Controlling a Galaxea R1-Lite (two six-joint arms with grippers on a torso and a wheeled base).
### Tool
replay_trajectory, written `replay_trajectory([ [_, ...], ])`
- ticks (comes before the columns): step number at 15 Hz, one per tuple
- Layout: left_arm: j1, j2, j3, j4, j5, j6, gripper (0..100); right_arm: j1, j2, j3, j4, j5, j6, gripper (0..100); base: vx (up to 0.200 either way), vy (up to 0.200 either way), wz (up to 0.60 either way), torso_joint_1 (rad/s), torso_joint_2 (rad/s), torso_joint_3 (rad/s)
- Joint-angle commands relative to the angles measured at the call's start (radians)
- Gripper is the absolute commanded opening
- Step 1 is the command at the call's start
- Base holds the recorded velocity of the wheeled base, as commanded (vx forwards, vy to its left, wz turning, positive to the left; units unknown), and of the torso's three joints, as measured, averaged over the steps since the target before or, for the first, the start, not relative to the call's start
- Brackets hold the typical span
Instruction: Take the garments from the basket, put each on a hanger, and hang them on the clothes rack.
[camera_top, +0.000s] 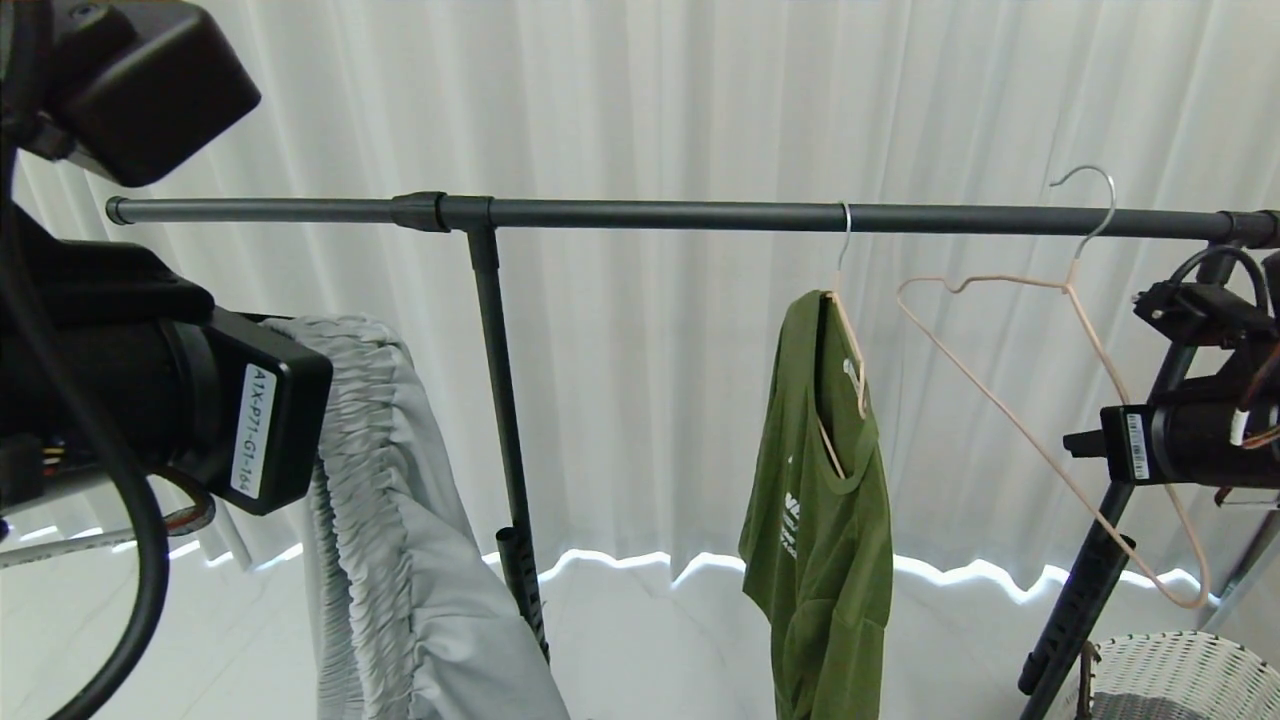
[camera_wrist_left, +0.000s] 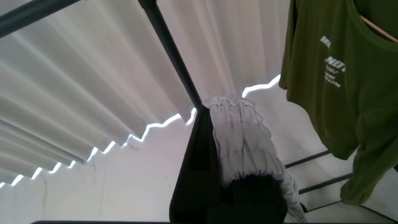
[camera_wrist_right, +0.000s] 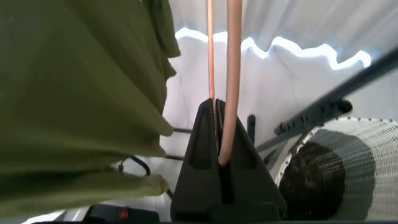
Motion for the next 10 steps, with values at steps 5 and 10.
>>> replay_trajectory([
  [5,0.000,0.000,-0.002,0.000,0.006,0.011,0,-0.002,-0.155,0.102,0.033,-0.006,-0.001,0,-0.200,0.000,0.00,-0.001,0.00,0.003],
  [10,0.000,0.003,0.001,0.000,0.006,0.011,0,0.000,-0.218,0.175,0.055,-0.007,-0.024,0,-0.200,0.000,0.00,0.000,0.00,0.003],
])
